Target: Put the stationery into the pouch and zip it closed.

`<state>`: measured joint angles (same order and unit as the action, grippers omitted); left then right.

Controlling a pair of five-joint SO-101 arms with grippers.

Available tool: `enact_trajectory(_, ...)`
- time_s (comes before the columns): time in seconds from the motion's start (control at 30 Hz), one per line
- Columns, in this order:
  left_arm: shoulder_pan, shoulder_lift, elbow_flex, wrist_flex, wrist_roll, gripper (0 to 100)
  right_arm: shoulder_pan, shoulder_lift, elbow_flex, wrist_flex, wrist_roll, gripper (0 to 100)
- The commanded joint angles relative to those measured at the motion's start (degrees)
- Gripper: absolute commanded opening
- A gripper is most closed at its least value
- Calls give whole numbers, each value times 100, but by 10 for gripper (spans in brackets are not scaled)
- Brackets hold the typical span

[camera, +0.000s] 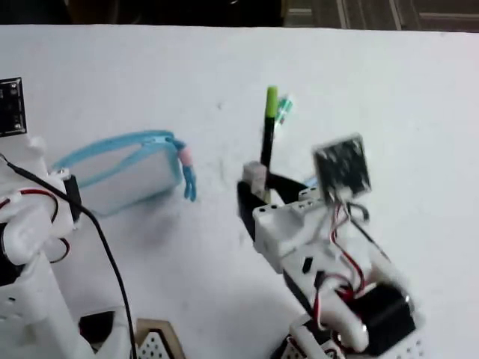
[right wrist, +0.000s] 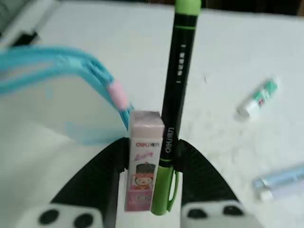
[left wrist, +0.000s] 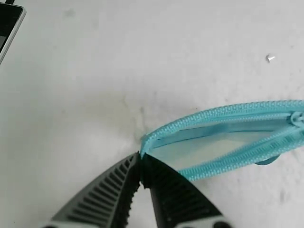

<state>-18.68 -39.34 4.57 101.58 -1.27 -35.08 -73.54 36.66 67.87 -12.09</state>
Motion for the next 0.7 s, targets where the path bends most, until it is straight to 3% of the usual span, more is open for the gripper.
enact_trajectory(0.0,-31,321,360,-53,-9,24,-154,-813,1222,-2607,79,18)
enact_trajectory(0.13,-31,330,360,-53,-9,24,-171,-743,1591,-4092,53,17)
enact_trajectory(0.3,-4,347,369,-53,-9,24,-268,22,721,-4743,53,17)
enact_trajectory(0.67,-4,347,369,-53,0,24,-2185,2149,-624,-5042,35,17)
